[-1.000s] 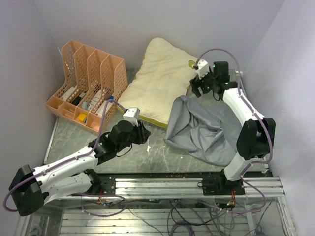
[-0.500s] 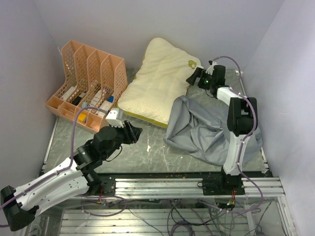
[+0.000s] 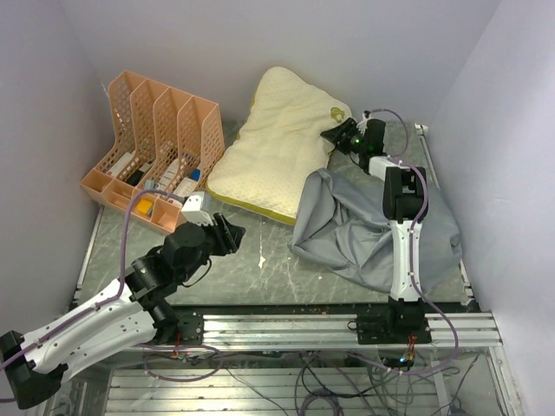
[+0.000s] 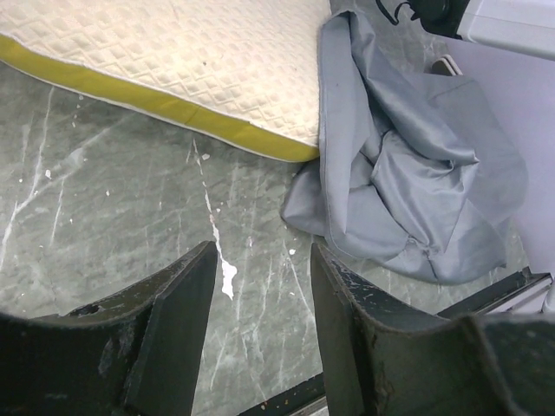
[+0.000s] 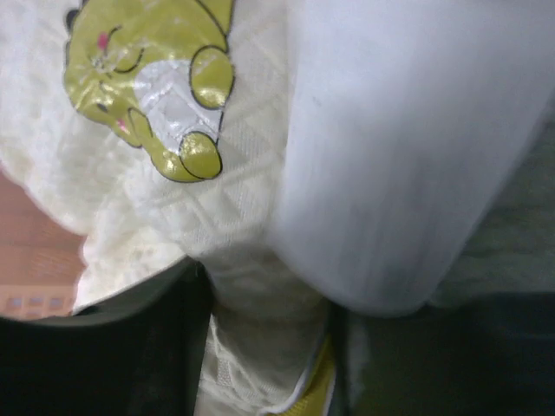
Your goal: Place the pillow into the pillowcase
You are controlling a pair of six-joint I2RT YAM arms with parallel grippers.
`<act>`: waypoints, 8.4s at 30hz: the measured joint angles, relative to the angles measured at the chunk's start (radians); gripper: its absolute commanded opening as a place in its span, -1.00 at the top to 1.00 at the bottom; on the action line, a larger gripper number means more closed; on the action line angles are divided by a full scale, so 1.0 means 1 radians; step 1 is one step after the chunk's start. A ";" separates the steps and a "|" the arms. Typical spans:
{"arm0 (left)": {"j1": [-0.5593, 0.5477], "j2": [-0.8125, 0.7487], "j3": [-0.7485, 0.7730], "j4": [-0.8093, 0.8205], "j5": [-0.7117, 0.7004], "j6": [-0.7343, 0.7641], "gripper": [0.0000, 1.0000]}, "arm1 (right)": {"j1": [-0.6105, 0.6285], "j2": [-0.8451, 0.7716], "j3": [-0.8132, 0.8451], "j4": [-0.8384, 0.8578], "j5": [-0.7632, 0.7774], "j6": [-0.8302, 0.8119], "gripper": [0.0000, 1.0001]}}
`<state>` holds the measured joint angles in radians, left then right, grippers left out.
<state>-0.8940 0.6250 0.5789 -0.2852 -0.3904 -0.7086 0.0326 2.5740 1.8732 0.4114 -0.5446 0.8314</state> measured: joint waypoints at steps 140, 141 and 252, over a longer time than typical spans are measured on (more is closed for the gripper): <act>0.394 0.847 0.727 -0.154 0.592 0.764 0.86 | 0.080 -1.023 -0.642 -0.915 -0.360 -1.256 -0.72; 0.392 0.786 0.730 -0.159 0.602 0.810 0.86 | 0.080 -1.023 -0.638 -0.929 -0.359 -1.271 -0.71; 0.570 1.154 0.749 0.171 0.951 0.584 0.85 | 0.399 -0.854 -0.320 -0.935 0.012 -1.285 1.00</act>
<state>-0.3244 1.7794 1.3277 -0.1146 0.5606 -0.1249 0.4313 1.7203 1.5528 -0.5232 -0.5327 -0.4538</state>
